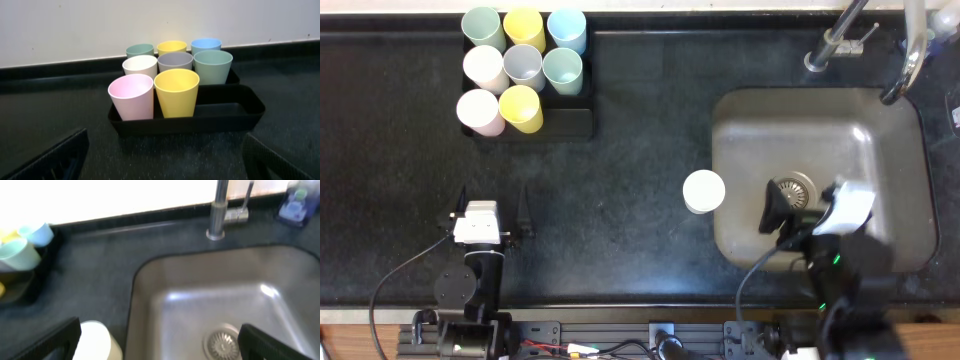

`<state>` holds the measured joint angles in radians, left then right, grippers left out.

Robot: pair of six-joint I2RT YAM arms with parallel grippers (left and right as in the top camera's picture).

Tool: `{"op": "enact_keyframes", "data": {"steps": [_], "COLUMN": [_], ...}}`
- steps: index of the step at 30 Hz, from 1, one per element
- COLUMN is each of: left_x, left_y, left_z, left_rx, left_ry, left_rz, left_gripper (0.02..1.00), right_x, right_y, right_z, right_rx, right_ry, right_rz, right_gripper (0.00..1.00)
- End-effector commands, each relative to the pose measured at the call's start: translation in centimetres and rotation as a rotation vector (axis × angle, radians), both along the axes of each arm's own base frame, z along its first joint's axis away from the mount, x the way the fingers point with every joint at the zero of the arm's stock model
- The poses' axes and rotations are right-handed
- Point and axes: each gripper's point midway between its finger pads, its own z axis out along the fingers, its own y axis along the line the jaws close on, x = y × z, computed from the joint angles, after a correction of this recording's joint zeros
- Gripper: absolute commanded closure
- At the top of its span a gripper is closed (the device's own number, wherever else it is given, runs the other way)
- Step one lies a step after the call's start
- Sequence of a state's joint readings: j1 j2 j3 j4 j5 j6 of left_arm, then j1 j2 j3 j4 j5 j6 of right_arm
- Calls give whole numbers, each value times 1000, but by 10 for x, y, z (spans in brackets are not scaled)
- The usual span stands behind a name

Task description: Store Cups

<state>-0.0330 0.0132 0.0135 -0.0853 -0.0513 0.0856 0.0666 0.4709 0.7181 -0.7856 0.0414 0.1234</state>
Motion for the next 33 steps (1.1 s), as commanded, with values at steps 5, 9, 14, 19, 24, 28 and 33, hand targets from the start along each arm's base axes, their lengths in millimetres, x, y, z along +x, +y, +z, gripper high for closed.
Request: {"op": "enact_keyframes", "data": {"steps": [5, 9, 14, 19, 24, 28, 33], "left_x": [0, 0, 0, 0, 0, 0, 0], "left_y": [-4, -4, -4, -4, -4, -4, -4], "left_z": [0, 0, 0, 0, 0, 0, 0], "left_rx": [17, 17, 17, 17, 17, 17, 17], "left_ry": [-8, -8, -8, -8, -8, -8, -8], "left_rz": [-22, -22, -22, -22, -22, -22, -22], "left_gripper": [20, 20, 20, 20, 20, 20, 23], "right_x": [26, 28, 46, 50, 54, 57, 66], "right_y": [33, 52, 66, 77, 78, 78, 77], "right_z": [3, -38, -76, -105, -123, -133, -142], "right_rx": [-227, -331, -352, -346, -356, -357, -360], "right_ry": [468, 677, 786, 872, 927, 949, 948], "right_rz": [230, 372, 475, 573, 593, 595, 598], "right_gripper": [3, 5, 3, 3, 3, 3, 5]}}
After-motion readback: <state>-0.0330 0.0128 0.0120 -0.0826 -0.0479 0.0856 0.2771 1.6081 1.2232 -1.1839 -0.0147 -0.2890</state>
